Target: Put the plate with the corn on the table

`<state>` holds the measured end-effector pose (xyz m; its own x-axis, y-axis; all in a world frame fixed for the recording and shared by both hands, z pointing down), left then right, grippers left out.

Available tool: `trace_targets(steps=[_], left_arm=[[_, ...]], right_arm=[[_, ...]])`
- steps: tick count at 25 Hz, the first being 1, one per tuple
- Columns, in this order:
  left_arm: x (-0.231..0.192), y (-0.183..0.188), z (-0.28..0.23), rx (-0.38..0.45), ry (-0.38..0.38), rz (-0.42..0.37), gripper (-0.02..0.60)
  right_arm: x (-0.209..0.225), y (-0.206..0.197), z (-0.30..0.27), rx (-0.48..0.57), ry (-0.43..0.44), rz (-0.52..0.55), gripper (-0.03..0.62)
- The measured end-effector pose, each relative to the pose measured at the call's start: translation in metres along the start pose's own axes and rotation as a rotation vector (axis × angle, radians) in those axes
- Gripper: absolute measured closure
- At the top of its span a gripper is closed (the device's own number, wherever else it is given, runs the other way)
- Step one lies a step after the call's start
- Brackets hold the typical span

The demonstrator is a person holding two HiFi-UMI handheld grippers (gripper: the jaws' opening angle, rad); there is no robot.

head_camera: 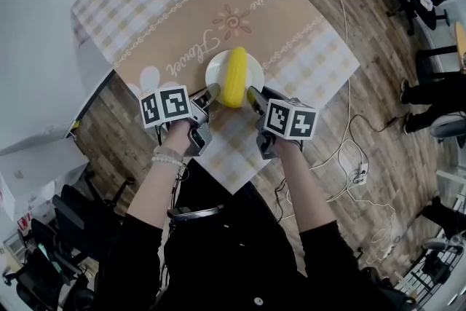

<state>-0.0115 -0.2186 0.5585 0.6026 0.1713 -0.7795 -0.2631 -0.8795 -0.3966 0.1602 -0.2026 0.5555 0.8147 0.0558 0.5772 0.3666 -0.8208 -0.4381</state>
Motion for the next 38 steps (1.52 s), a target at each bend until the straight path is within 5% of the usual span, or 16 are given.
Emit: trace_targets(steps=[30, 38], left_arm=[[-0.01, -0.002, -0.005, -0.027, 0.041, 0.041, 0.529], [-0.008, -0.003, -0.006, -0.098, 0.068, 0.021, 0.525]], right_arm=[[-0.001, 0.0, -0.006, -0.082, -0.055, 0.077, 0.419], [0.001, 0.002, -0.005, -0.077, -0.078, 0.091, 0.414]])
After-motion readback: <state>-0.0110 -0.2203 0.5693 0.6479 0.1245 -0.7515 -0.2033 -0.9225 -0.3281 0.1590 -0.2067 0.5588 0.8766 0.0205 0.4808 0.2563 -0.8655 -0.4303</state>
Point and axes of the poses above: the fingertips, and each gripper's own axes: z backward along the fingers, x to its right, y out of its top, the point moved 5 cm from there along z, backward along the fingers, and after that the axes turned 11 degrees about -z, right-handed, at the moved point
